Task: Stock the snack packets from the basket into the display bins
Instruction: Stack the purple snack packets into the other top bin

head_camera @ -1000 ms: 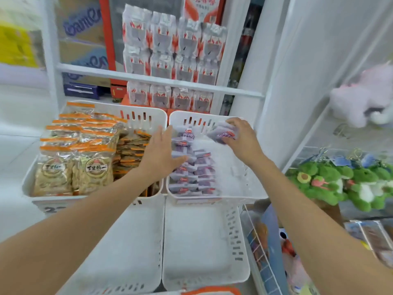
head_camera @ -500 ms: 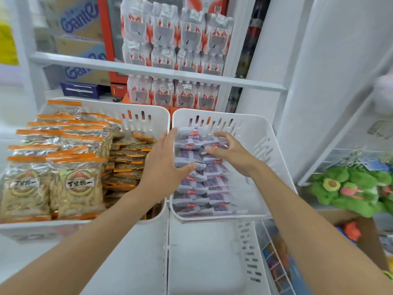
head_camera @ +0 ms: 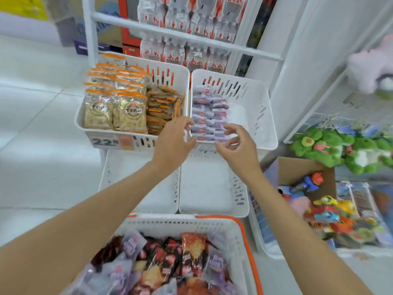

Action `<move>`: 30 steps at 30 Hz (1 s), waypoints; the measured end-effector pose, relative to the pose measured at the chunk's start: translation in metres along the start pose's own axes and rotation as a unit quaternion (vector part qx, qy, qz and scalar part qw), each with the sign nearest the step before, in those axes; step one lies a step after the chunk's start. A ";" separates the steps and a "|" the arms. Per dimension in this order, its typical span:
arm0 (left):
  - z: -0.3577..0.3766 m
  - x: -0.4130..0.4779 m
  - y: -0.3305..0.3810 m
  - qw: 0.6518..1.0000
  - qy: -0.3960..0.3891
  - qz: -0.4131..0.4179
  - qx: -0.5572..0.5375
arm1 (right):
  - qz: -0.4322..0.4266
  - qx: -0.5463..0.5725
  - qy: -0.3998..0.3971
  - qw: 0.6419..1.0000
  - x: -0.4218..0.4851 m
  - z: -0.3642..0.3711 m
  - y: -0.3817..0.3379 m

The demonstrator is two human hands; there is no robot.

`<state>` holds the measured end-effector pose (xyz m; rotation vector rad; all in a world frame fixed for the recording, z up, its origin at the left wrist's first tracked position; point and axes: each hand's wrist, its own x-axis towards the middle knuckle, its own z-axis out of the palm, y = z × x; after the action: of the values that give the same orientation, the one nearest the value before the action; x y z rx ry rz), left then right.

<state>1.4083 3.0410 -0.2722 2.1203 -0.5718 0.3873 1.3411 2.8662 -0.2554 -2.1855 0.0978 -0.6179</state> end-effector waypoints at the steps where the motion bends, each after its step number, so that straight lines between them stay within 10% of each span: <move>1: -0.003 -0.023 -0.002 1.000 -0.016 -0.003 -0.003 | 0.005 -0.010 -0.024 1.000 -0.024 0.005 0.000; 6: -0.016 -0.147 -0.044 0.991 -0.118 -0.062 -0.024 | 0.138 -0.047 -0.273 0.951 -0.142 0.045 0.036; 12: -0.045 -0.252 -0.103 0.955 -0.158 -0.243 -0.062 | 0.245 -0.144 -0.513 0.810 -0.242 0.096 0.071; 21: -0.065 -0.289 -0.118 0.955 -0.186 -0.228 0.021 | 0.098 -0.278 -0.575 0.763 -0.306 0.131 0.070; 26: -0.059 -0.293 -0.119 0.948 -0.266 -0.177 -0.014 | 0.215 -0.131 -0.389 0.886 -0.277 0.123 0.063; 30: -0.056 -0.300 -0.107 0.910 -0.298 -0.259 -0.128 | 0.157 -0.192 -0.549 0.798 -0.269 0.122 0.052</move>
<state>1.2085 3.2183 -0.4540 2.0141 -0.3406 -0.6252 1.1695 2.9946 -0.4653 -2.4945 -0.0431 0.9792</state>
